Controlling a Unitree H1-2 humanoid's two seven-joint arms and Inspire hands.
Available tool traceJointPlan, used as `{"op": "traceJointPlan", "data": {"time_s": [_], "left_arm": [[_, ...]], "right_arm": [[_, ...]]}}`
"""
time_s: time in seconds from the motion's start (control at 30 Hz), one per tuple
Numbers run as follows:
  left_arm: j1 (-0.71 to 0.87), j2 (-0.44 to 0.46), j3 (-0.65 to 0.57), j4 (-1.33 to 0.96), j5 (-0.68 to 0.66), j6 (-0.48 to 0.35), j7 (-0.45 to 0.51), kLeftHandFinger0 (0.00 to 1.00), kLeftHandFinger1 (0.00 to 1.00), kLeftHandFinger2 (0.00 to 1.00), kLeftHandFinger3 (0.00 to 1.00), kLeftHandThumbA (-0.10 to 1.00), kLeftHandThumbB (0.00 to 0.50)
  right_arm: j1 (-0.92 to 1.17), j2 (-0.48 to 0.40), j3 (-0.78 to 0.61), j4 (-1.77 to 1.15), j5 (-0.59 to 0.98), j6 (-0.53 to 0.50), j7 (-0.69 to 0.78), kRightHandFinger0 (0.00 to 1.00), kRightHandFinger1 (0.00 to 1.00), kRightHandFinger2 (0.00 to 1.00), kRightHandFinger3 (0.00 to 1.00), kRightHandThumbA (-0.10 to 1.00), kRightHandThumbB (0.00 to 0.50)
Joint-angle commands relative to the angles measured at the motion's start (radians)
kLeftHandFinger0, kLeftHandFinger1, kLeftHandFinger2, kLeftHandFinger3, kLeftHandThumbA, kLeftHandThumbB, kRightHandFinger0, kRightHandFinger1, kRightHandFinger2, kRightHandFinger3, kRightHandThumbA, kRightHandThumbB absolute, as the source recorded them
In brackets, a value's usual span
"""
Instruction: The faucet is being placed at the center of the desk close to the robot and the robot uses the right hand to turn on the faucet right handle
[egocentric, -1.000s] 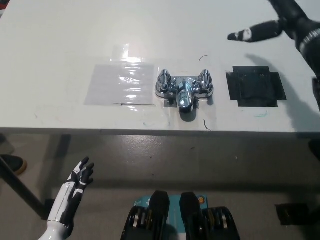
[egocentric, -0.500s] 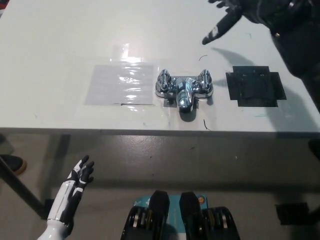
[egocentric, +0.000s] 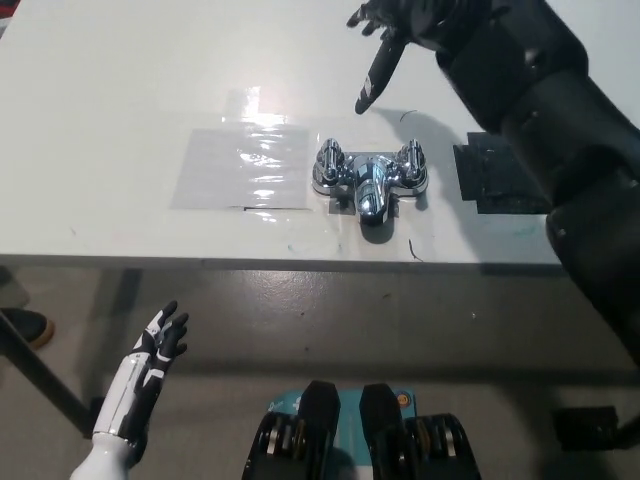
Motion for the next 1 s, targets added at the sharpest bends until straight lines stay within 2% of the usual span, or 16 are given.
{"op": "traceJointPlan", "data": {"time_s": [0.0, 0.07, 0.1, 0.17, 0.23, 0.27, 0.33, 0.4, 0.53, 0.57, 0.6, 0.63, 0.73, 0.83, 0.97], "left_arm": [[-0.004, 0.013, 0.003, -0.039, 0.003, -0.022, -0.009, 1.0, 1.0, 1.0, 1.0, 0.92, 0.16], [-0.004, 0.015, 0.003, -0.044, 0.005, -0.014, -0.009, 1.0, 1.0, 1.0, 1.0, 0.92, 0.159], [-0.007, 0.015, 0.003, -0.045, 0.005, -0.015, -0.01, 1.0, 1.0, 1.0, 1.0, 0.92, 0.147], [-0.002, 0.013, 0.002, -0.05, 0.003, -0.017, -0.01, 1.0, 1.0, 1.0, 1.0, 0.92, 0.155], [-0.001, 0.019, 0.002, -0.05, 0.001, -0.025, -0.016, 1.0, 1.0, 1.0, 1.0, 0.92, 0.147], [-0.002, 0.02, 0.002, -0.05, 0.001, -0.024, -0.016, 1.0, 1.0, 1.0, 1.0, 0.93, 0.149], [-0.007, 0.018, 0.002, -0.052, 0.008, -0.014, -0.01, 1.0, 1.0, 1.0, 1.0, 0.93, 0.161], [-0.01, 0.019, 0.001, -0.048, 0.011, -0.021, -0.01, 1.0, 1.0, 1.0, 1.0, 0.94, 0.152], [-0.01, 0.021, -0.002, -0.051, 0.008, -0.029, -0.015, 1.0, 1.0, 1.0, 1.0, 0.93, 0.141], [-0.012, 0.021, -0.003, -0.048, 0.012, -0.031, -0.014, 1.0, 1.0, 1.0, 1.0, 0.93, 0.152], [-0.013, 0.021, -0.002, -0.046, 0.014, -0.033, -0.012, 1.0, 1.0, 1.0, 1.0, 0.93, 0.154], [-0.014, 0.022, -0.003, -0.048, 0.02, -0.032, -0.01, 1.0, 1.0, 1.0, 1.0, 0.95, 0.158], [-0.015, 0.022, -0.002, -0.046, 0.021, -0.031, -0.01, 1.0, 1.0, 1.0, 1.0, 0.95, 0.171], [-0.014, 0.023, -0.003, -0.049, 0.026, -0.024, -0.008, 1.0, 1.0, 1.0, 1.0, 0.95, 0.181], [-0.008, 0.022, 0.0, -0.055, 0.017, -0.022, -0.013, 1.0, 1.0, 1.0, 1.0, 0.94, 0.177]], "right_arm": [[-0.064, 0.001, 0.017, 0.017, -0.052, -0.011, -0.031, 1.0, 1.0, 1.0, 1.0, 0.97, 0.191], [-0.062, 0.007, 0.001, 0.03, -0.04, -0.001, -0.034, 1.0, 1.0, 1.0, 1.0, 0.96, 0.178], [-0.064, 0.011, -0.002, 0.04, -0.04, 0.016, -0.036, 1.0, 1.0, 1.0, 1.0, 0.96, 0.187], [-0.059, 0.017, -0.003, 0.045, -0.046, 0.035, -0.05, 1.0, 1.0, 1.0, 1.0, 0.94, 0.198], [-0.053, 0.019, 0.005, 0.049, -0.055, 0.033, -0.059, 1.0, 1.0, 1.0, 1.0, 0.92, 0.179], [-0.052, 0.019, 0.005, 0.05, -0.058, 0.036, -0.064, 1.0, 1.0, 1.0, 1.0, 0.9, 0.188], [-0.05, 0.017, 0.015, 0.052, -0.07, 0.024, -0.058, 1.0, 1.0, 1.0, 1.0, 0.9, 0.172], [-0.05, 0.011, 0.013, 0.054, -0.069, 0.003, -0.035, 1.0, 1.0, 1.0, 1.0, 0.94, 0.127], [-0.035, 0.003, -0.003, 0.062, -0.056, -0.008, -0.026, 1.0, 1.0, 1.0, 1.0, 0.95, 0.118], [-0.03, 0.006, -0.001, 0.064, -0.065, 0.018, -0.066, 1.0, 1.0, 1.0, 1.0, 0.92, 0.173], [-0.025, 0.009, -0.013, 0.065, -0.058, 0.04, -0.094, 1.0, 1.0, 1.0, 1.0, 0.88, 0.196], [-0.012, 0.015, -0.021, 0.069, -0.061, 0.077, -0.169, 1.0, 1.0, 1.0, 1.0, 0.82, 0.277], [0.002, 0.016, -0.019, 0.075, -0.072, 0.08, -0.187, 1.0, 1.0, 1.0, 1.0, 0.85, 0.295], [0.018, 0.014, -0.027, 0.075, -0.067, 0.069, -0.199, 1.0, 1.0, 1.0, 1.0, 0.85, 0.283], [0.038, 0.014, -0.038, 0.075, -0.062, 0.039, -0.208, 1.0, 1.0, 1.0, 1.0, 0.85, 0.242]]}}
